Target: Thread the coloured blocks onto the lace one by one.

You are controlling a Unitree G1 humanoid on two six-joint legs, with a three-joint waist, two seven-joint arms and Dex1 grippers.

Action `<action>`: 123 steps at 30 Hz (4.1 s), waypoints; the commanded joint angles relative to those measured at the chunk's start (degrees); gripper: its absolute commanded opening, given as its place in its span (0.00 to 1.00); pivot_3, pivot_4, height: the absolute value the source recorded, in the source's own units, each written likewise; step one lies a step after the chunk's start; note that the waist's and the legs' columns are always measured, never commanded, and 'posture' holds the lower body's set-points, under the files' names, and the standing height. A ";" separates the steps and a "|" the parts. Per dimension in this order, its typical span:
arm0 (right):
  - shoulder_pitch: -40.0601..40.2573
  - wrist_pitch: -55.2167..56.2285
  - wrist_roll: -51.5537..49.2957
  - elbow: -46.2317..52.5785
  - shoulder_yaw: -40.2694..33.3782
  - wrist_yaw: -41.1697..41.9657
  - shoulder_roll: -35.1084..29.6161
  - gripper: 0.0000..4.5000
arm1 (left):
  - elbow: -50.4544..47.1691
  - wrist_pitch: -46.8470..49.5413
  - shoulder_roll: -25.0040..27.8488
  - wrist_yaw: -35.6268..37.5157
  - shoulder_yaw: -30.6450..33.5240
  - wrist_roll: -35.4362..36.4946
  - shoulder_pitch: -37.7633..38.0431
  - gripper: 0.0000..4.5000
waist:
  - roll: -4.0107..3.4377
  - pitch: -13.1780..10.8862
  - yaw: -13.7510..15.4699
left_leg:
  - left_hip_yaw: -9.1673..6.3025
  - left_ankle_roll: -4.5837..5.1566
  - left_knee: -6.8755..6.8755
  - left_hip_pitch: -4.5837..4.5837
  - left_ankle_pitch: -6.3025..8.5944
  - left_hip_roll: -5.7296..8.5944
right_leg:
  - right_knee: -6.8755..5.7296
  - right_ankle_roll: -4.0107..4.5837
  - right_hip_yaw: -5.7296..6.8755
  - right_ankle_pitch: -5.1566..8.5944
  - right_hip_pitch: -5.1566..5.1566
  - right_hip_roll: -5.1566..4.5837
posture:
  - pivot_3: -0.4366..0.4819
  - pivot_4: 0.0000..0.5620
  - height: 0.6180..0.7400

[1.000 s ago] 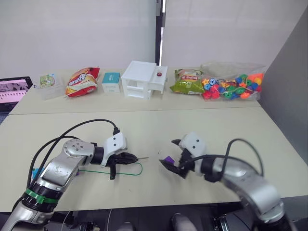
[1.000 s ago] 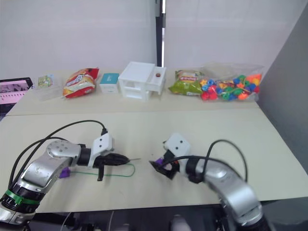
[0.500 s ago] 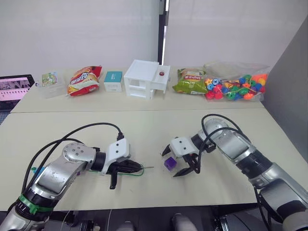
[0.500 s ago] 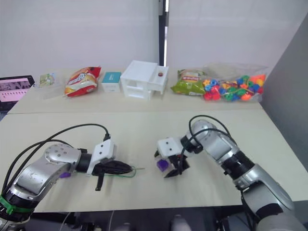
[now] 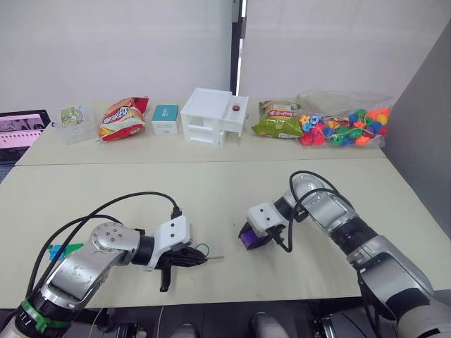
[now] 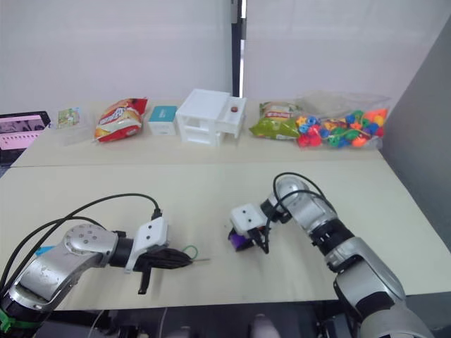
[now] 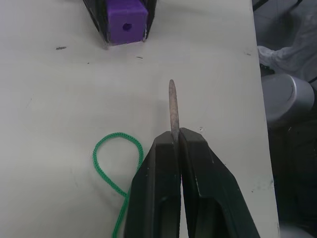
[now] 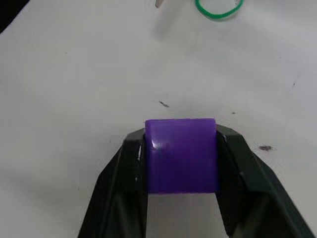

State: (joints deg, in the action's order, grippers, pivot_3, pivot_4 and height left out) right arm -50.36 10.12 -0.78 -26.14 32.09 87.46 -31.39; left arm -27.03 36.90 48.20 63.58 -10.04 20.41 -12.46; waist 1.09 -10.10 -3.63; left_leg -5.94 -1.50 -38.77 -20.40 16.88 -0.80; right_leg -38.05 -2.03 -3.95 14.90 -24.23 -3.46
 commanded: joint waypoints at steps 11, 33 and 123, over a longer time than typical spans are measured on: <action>18.02 -40.55 -2.38 35.53 -9.96 -19.05 -0.78 0.27 | 5.30 -1.28 -2.10 -4.26 -5.40 -6.78 -9.16 0.00 | -0.01 0.01 1.02 | -0.01 0.01 0.00 -0.03 0.00 0.01 | -0.02 0.00 -0.01 0.00 -0.02 0.04 | 0.48 0.27 1.00; 22.84 -47.45 -0.75 43.92 -6.14 -27.48 -1.48 0.27 | 6.17 4.99 -8.86 -2.22 -15.37 -10.16 -19.87 0.00 | 0.02 0.02 1.18 | -0.02 0.01 -0.11 0.00 0.00 0.03 | 0.01 -0.01 0.00 0.01 0.11 0.05 | 0.48 0.27 1.00; 24.30 -52.54 -1.70 47.74 -5.69 -29.12 -2.50 0.27 | 13.62 -1.41 -22.32 0.64 -17.63 -9.68 -22.48 0.00 | 0.04 0.08 2.92 | -0.03 -0.01 -0.27 0.11 -0.01 0.09 | 0.24 -0.07 0.00 -0.01 0.46 0.00 | 0.48 0.27 1.00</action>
State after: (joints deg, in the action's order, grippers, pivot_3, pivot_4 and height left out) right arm -26.20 -42.69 -1.35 20.48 24.00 58.82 -35.68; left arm -10.67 39.10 30.73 63.84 -25.25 8.38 -33.30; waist 1.13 -10.03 -0.71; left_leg -5.97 -1.51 -39.04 -20.25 16.87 -0.70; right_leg -37.79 -2.10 -3.95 14.89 -23.71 -3.46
